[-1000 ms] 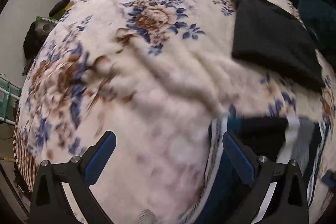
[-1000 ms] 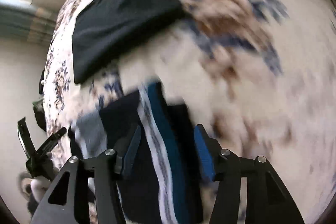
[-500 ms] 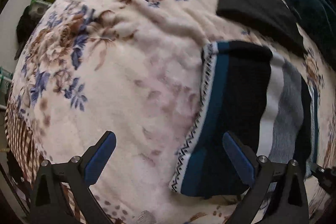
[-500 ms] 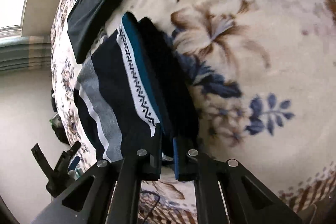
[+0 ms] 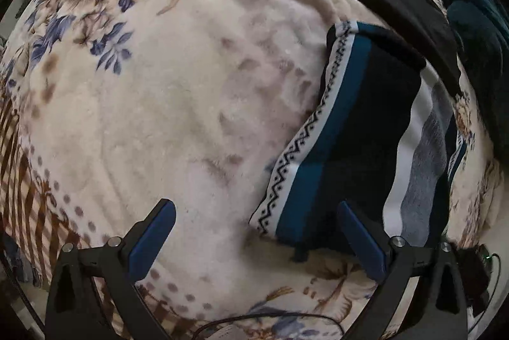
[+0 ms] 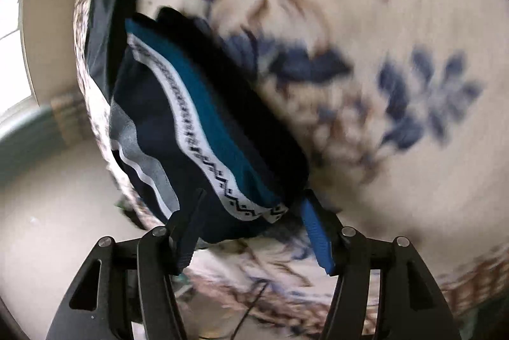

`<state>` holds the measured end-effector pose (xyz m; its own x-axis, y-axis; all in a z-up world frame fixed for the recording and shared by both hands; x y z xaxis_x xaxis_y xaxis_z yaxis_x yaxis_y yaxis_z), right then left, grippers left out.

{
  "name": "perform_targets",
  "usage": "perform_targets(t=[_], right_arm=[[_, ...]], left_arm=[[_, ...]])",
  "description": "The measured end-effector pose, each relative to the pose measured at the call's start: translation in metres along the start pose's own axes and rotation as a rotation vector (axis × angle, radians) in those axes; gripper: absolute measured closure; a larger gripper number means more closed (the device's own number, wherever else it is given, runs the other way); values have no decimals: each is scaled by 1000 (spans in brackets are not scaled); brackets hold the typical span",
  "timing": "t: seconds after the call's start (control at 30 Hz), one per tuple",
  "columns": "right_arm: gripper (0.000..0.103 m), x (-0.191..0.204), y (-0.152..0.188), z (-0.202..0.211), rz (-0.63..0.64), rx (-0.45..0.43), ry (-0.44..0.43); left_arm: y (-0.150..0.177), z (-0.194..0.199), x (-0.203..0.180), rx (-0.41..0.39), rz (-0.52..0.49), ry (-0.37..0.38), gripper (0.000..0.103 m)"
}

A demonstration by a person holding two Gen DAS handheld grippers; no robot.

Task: Fold small clothes

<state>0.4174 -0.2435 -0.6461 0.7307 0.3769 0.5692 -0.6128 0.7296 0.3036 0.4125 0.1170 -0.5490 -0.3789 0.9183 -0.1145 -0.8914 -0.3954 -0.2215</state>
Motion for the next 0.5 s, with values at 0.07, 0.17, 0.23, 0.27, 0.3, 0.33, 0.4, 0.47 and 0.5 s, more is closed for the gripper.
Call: perform_targets(t=[0.07,0.17,0.23,0.27,0.3,0.33,0.4,0.47,0.5], right_arm=[[51,4,-2,-7,-56,-57,-86],[94,18,0,2,0,-174,-69],[95,30,11,15,61,-212,-26],[95,36,17,22,81,-220,-20],[95,41,23,29,98,-230,-14],[95,43,25,39,102,-237,-11],[95,42,26,41,117,-214,13],[93,29,22,31,113,-179,55],[83,14,17,22,74,-126,69]], left_arm=[[4,2,0,-1,3,1,0],[8,6,-4,-4,-4,11,0],[9,9,-6,-10,-19,10,0],[9,10,-8,-10,-21,14,0],[9,9,-10,-10,-22,23,0],[8,8,-11,-11,-27,18,0],[7,6,-13,-9,-30,18,0],[1,5,-17,-13,-38,13,0],[-6,7,-20,-26,-54,8,0]])
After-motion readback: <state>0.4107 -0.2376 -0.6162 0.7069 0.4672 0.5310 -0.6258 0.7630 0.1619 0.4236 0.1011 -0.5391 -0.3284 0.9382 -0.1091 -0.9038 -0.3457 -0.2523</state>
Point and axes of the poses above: each gripper's, at about its wrist camera, not at the fingertips, and z roughly against the way its jaws point, x to its left, y to its underside, the point moved 9 cm from there along -z, roughly the way its jaws point, and after that the axes turned 11 degrees about -x, right-handed, at the moved point
